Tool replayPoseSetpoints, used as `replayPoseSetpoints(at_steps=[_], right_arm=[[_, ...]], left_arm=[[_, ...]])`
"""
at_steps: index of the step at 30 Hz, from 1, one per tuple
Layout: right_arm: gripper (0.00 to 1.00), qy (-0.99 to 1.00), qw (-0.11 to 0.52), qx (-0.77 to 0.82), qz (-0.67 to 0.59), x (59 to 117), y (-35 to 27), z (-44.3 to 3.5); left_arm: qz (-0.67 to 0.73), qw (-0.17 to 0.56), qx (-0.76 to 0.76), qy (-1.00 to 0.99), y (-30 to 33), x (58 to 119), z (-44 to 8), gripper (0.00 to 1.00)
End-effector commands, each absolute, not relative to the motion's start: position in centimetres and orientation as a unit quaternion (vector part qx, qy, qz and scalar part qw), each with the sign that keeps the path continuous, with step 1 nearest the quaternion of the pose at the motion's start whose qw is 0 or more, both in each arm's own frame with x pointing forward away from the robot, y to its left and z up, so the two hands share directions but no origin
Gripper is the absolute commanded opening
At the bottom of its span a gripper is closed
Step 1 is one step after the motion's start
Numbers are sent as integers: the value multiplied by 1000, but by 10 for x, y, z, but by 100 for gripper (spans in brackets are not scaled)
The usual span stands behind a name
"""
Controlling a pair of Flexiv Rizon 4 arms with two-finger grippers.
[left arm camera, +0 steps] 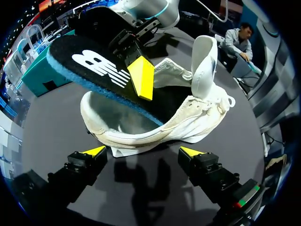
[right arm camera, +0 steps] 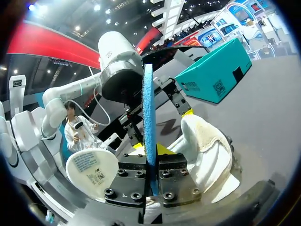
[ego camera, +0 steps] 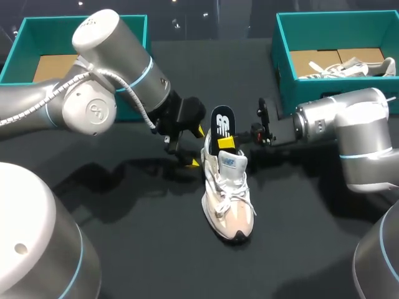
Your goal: Take the shoe out of the shoebox, open the shoe tongue, remove and reinsert the insole, then place the shoe into the shoebox
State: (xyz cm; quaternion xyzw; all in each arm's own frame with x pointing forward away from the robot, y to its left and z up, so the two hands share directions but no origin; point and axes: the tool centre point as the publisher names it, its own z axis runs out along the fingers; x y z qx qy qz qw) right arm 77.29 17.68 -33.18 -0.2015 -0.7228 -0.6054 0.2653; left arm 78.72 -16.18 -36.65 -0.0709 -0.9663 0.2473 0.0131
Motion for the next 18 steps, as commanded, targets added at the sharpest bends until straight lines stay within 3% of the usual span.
replayPoseSetpoints(at_steps=[1, 8, 12, 18], right_arm=[[0, -723, 270, -215, -599, 755, 173, -337], [1, -726, 272, -211, -595, 751, 175, -331], [29, -731, 261, -191, -601, 759, 177, -319], [32, -740, 247, -171, -602, 775, 177, -308]], left_arm=[[247, 13, -71, -966, -162, 787, -367, 100], [247, 13, -71, -966, -162, 787, -367, 100], [247, 13, -71, -966, -162, 787, -367, 100], [247, 13, -71, -966, -162, 787, -367, 100]])
